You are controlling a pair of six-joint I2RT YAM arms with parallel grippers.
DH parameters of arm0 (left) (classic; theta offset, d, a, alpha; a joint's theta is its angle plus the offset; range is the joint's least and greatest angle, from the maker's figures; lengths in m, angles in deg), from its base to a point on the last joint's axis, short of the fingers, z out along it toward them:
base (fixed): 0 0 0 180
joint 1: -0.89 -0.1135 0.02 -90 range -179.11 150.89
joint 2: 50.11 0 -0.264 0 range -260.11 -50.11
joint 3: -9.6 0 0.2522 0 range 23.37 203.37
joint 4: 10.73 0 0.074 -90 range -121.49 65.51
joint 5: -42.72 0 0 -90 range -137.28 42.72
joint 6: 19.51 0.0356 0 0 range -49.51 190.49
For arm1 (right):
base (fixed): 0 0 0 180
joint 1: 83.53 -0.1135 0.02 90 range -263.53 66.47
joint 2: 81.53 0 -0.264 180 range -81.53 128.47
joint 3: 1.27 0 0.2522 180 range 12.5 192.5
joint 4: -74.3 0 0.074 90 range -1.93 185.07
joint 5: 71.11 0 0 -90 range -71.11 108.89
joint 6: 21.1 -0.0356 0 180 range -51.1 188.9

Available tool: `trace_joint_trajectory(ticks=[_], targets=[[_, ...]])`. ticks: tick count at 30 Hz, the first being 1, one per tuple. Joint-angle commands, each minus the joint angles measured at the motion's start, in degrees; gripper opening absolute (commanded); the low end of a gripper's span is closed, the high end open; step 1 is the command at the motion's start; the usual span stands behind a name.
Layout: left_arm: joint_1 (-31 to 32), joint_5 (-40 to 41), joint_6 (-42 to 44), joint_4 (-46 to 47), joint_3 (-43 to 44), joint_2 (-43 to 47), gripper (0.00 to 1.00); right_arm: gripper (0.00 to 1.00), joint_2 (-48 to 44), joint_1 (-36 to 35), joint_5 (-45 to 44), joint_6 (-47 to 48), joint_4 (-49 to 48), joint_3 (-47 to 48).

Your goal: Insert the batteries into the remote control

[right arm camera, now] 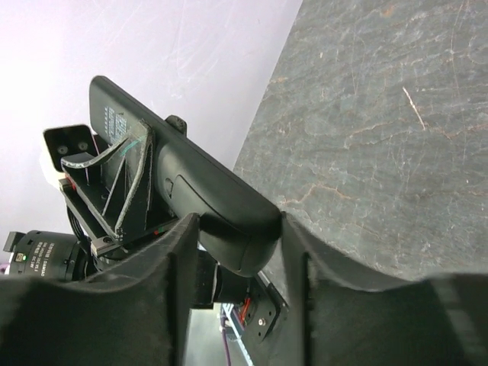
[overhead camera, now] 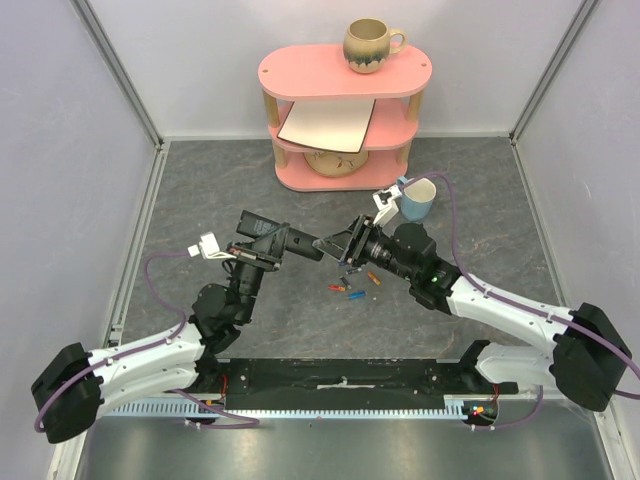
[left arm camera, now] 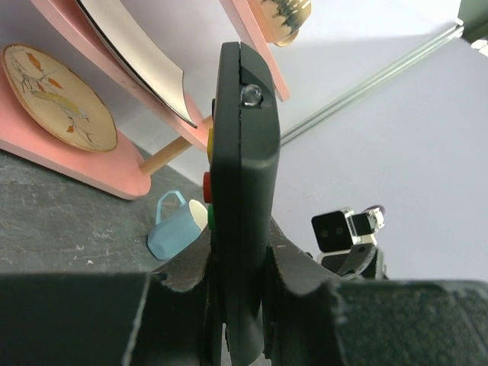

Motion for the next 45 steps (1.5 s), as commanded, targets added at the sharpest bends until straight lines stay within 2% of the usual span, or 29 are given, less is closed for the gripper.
trace_joint_trajectory(ticks=[1, 3, 6, 9, 16, 22, 32, 45], targets=[[0.2, -2.8, 5.5, -3.3, 1.3, -1.3, 0.02, 0.59, -1.0, -1.9, 5.5, 1.8, 1.4, 4.6], [0.2, -3.1, 6.1, -3.9, 1.7, -1.6, 0.02, 0.73, -1.0, -1.8, 5.1, 2.1, 2.7, 4.9], [0.2, -3.8, 7.5, -4.4, 2.0, -1.9, 0.02, 0.84, -1.2, -1.8, 4.6, 2.8, 4.4, 5.7], [0.2, -4.6, 9.6, -4.4, 2.4, -2.3, 0.02, 0.89, -1.1, -1.8, 3.9, 4.3, 7.9, 7.1], [0.3, -6.5, 15.3, -1.9, 3.6, -4.5, 0.02, 0.9, 0.5, -2.0, 0.2, 6.1, 19.5, 12.7], [1.5, -5.8, 21.5, -1.3, 6.1, -6.4, 0.02, 0.91, 0.7, -1.9, -4.5, 5.6, 24.3, 14.3], [2.7, -4.5, 24.1, -0.4, 6.3, -6.6, 0.02, 0.92, 0.7, -1.4, -9.0, 3.1, 26.2, 13.5], [2.8, -4.3, 24.3, 0.2, 6.1, -6.0, 0.02, 0.9, 1.8, -1.2, -8.7, 1.4, 25.0, 12.7]])
